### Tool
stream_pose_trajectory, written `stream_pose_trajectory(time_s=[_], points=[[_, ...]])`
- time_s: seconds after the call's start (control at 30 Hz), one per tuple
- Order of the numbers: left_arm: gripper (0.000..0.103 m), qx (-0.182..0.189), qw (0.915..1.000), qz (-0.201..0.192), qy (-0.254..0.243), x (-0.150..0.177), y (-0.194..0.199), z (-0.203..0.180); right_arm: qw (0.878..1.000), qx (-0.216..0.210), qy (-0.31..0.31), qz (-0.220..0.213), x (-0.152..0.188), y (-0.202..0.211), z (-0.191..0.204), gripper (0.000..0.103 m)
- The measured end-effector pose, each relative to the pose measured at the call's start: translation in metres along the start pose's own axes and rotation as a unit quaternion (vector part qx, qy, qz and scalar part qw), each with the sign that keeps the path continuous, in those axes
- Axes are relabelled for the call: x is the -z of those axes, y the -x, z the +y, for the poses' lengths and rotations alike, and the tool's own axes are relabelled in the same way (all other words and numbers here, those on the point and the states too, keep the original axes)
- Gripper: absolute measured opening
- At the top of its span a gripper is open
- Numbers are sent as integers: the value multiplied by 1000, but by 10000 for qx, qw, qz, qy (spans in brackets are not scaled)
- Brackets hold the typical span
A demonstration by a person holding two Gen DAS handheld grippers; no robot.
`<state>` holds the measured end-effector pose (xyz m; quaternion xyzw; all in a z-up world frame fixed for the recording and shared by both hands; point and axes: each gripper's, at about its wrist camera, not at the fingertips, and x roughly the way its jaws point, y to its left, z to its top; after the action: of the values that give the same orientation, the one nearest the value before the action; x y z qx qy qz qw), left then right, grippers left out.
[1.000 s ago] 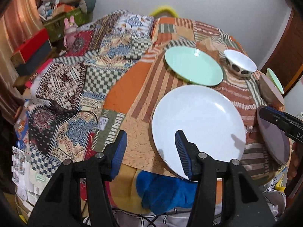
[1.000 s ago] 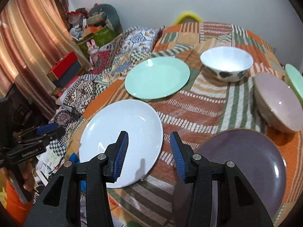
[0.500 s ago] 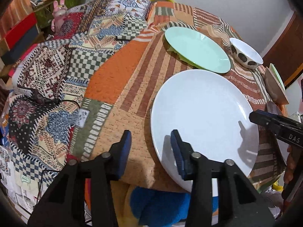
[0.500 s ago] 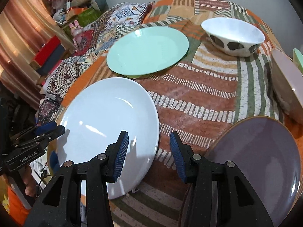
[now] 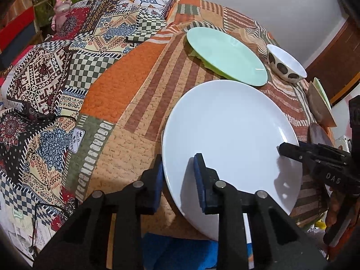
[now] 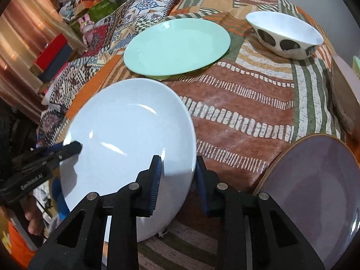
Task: Organize plates and bowls
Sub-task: 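Close both grippers on the white plate rim and lift it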
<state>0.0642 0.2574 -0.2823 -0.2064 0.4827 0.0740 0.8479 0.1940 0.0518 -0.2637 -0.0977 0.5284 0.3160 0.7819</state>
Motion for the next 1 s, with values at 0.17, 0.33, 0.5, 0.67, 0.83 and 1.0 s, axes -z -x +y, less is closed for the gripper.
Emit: stream_pose_trajectory(time_s=[0.17,0.33,0.5,0.67,0.83,1.0], points=[[26,-71,9999,-27,-128,2,2,-4,10000,-53,-36,4,-1,0,-5,29],[27,-64,10000,-17,-29,1,4,-2,9991,-341,-246,-96,-1,6,-12,27],[27,-105,9998,-82,-121,3,11,-9,9989,-326,-193,-269,-1,14,-9,27],[27,-119,9997,-209,-103,0,23,-14,9977,-452,-243,-434,-4,22,-9,27],[27,-135,9988,-424,-191,-4,41,-26,9962,-534,-231,-651,-5,37,-9,27],[27,-97,9976,-616,-306,-9,60,-41,9934,-596,-272,-938,-6,59,-14,27]])
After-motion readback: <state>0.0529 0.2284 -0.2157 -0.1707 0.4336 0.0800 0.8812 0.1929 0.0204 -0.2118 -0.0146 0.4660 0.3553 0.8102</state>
